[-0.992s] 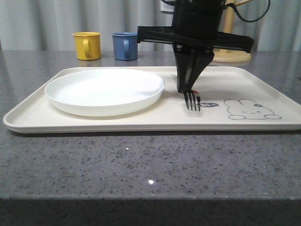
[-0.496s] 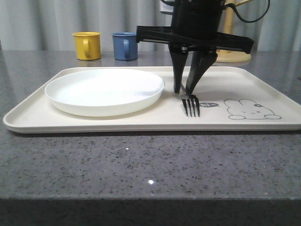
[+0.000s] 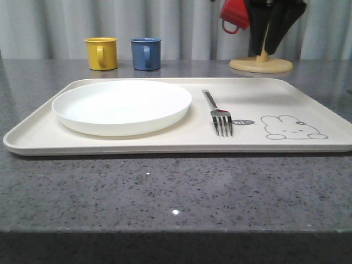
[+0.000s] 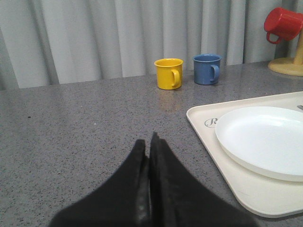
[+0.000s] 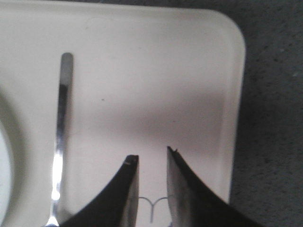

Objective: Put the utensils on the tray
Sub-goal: 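Lower the fork onto the tray beside the plate and release, then move the right gripper to the chopsticks and grasp them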

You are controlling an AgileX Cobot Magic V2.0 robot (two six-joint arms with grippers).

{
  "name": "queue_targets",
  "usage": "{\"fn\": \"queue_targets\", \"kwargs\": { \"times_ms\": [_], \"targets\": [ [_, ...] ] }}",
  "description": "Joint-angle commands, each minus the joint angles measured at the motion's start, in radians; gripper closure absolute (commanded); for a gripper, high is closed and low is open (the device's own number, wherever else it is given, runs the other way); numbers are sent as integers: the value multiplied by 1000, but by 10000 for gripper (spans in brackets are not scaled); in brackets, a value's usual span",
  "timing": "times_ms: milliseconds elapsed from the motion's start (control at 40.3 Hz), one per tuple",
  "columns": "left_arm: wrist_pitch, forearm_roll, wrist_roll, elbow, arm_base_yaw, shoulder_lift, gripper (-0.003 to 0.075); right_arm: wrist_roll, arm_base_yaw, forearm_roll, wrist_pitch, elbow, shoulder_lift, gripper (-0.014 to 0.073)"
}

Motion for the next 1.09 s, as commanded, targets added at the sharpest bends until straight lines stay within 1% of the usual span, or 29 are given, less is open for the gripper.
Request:
{"fn": "queue_targets", "kwargs": {
  "times_ms": [0,99,149,273,298,446,545,694,793,1066],
  "targets": [
    [-81,-11,-9,-23,-6,10,738,-66,-55,-29,106,9,-93,407],
    [-81,-11,-9,-23,-6,10,738,-106,-140,-29,106,80,-150,399],
    [-81,-11,-9,-23,-6,10,738,-127,-181,-29,106,116,-173,372],
    [-81,-11,-9,-23,-6,10,738,-191,-313,-29,98,227,-226,270],
    [-81,-11,-9,-23,-6,10,738,-203,-341,-28,93,250,-234,262],
    [-81,-11,-9,-23,-6,10,738,-256,-440,4,19,351,-240,283],
    [-81,-11,-9,-23,-6,10,738,-283,-463,18,-39,406,-240,288],
    [-81,-11,-9,-23,-6,10,738,-321,-466,62,-104,445,-239,288],
    [-81,-11,-9,-23,-6,10,738,-333,-466,93,-122,446,-234,288],
    [-81,-11,-9,-23,-6,10,738,-333,-466,94,-123,446,-186,285]
  ]
}}
